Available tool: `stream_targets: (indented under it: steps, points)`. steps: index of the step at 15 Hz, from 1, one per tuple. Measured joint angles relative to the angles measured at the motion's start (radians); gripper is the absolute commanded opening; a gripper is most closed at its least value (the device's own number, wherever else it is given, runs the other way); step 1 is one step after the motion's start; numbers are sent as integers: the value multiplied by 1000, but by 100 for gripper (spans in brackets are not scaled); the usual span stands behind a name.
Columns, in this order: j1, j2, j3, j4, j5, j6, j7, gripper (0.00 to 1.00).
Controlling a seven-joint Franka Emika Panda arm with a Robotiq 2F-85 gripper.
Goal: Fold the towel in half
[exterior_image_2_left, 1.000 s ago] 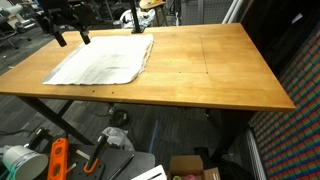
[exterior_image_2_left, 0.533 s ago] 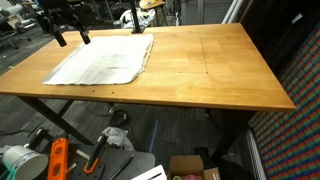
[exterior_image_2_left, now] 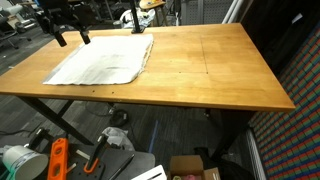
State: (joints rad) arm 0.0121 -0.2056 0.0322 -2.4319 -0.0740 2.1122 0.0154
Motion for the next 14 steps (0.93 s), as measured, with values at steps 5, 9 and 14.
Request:
stream_targets:
  steps: [5, 9, 14]
  points:
    - [0, 31, -27, 8, 50, -19, -79, 100]
    - [-17, 117, -101, 61, 167, -49, -240, 100]
    - [-91, 253, -157, 135, 288, -61, -385, 100]
